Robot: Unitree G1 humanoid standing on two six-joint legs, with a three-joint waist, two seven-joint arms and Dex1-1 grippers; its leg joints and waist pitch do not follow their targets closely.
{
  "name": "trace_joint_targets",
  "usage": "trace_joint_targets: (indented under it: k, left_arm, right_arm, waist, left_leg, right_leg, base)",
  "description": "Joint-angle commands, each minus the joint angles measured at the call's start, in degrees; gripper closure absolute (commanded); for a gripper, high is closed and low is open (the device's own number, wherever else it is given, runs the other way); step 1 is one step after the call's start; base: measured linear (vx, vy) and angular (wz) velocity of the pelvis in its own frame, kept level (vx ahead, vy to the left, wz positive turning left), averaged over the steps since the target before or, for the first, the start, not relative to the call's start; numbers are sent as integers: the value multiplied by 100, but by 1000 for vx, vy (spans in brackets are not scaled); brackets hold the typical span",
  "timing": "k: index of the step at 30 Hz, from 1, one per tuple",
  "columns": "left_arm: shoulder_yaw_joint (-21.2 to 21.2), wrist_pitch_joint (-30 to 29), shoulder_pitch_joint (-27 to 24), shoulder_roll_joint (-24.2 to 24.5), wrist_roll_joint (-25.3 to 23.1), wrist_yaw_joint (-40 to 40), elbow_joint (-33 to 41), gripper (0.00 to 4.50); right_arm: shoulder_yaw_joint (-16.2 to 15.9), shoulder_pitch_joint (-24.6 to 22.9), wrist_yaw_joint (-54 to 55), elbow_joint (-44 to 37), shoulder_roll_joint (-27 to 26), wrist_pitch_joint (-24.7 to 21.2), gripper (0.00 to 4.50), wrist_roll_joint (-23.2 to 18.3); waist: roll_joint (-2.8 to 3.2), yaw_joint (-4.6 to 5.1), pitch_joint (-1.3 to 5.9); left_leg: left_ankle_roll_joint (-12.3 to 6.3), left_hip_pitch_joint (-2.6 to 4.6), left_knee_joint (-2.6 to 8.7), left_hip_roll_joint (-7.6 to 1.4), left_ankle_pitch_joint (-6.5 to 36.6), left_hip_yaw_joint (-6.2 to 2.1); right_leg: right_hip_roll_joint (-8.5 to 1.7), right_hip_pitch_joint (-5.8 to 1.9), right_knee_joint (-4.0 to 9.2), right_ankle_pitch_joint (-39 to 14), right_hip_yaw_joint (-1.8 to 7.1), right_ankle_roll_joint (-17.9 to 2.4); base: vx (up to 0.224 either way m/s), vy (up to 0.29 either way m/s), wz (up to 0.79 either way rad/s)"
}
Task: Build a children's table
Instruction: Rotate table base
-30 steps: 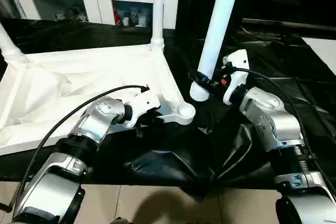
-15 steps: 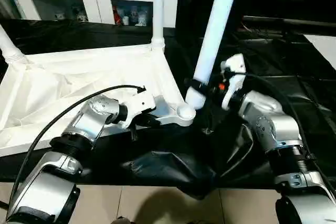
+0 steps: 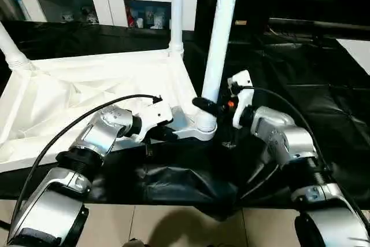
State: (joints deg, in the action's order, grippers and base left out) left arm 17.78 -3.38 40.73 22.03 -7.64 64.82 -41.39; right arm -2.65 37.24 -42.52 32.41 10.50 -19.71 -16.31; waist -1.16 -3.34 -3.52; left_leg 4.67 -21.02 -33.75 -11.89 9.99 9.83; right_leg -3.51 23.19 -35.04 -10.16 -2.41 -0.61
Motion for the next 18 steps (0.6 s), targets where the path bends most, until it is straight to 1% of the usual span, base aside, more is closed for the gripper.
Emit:
trace_joint_targets:
  k: [1,4,9,13,14,15,16,18]
  left_arm:
    - [160,38,-113,-54,-62,75,72,450]
    - [156,42,-115,-36,-64,73,73,450]
    - [120,39,-107,-35,-47,21,60,450]
    - [98,37,-104,-43,-40,-24,62,450]
    - [85,28,-99,-50,-42,-66,57,450]
    - [61,11,-77,-67,-38,-125,36,450]
    - [61,11,-77,-67,-38,-125,36,450]
    - [38,13,-46,-79,-37,-180,11,450]
  right_arm:
    - [-6,96,34,187,-51,85,264,77]
    - [8,133,26,370,-57,132,264,78]
    - [65,48,-120,600,-41,119,264,10]
    - [135,-23,-150,673,-46,137,264,-34]
    - [205,-77,-144,724,-55,192,264,-66]
    - [348,-156,-100,863,-84,365,264,-108]
    - [348,-156,-100,863,-84,365,264,-108]
    - [482,-235,-46,974,-114,556,264,-168]
  waist:
    - [66,0,445]
    - [64,4,443]
    - [71,0,443]
    - [72,-4,452]
    - [70,-4,449]
    - [90,-7,453]
    - [90,-7,453]
    - [87,-3,444]
  left_leg:
    - [38,75,365,-96,993,19]
    - [20,79,368,-100,987,17]
    - [5,84,368,-103,1028,18]
    - [-28,78,364,-102,945,16]
    - [-32,76,363,-100,950,19]
    - [-28,78,359,-106,994,20]
    - [-28,78,359,-106,994,20]
    - [-25,82,368,-106,1083,17]
  right_leg:
    - [-379,-330,323,-450,222,-1483]
    - [-373,-329,318,-418,219,-1498]
    - [-374,-328,324,-457,219,-1505]
    - [-371,-338,304,-310,215,-1537]
    - [-371,-337,309,-313,216,-1540]
    - [-384,-334,312,-326,220,-1553]
    - [-384,-334,312,-326,220,-1553]
    - [-379,-326,329,-445,214,-1549]
  base:
    - [0,0,0]
    - [0,0,0]
    - [0,0,0]
    - [0,0,0]
    - [0,0,0]
    - [0,0,0]
    - [0,0,0]
    - [0,0,0]
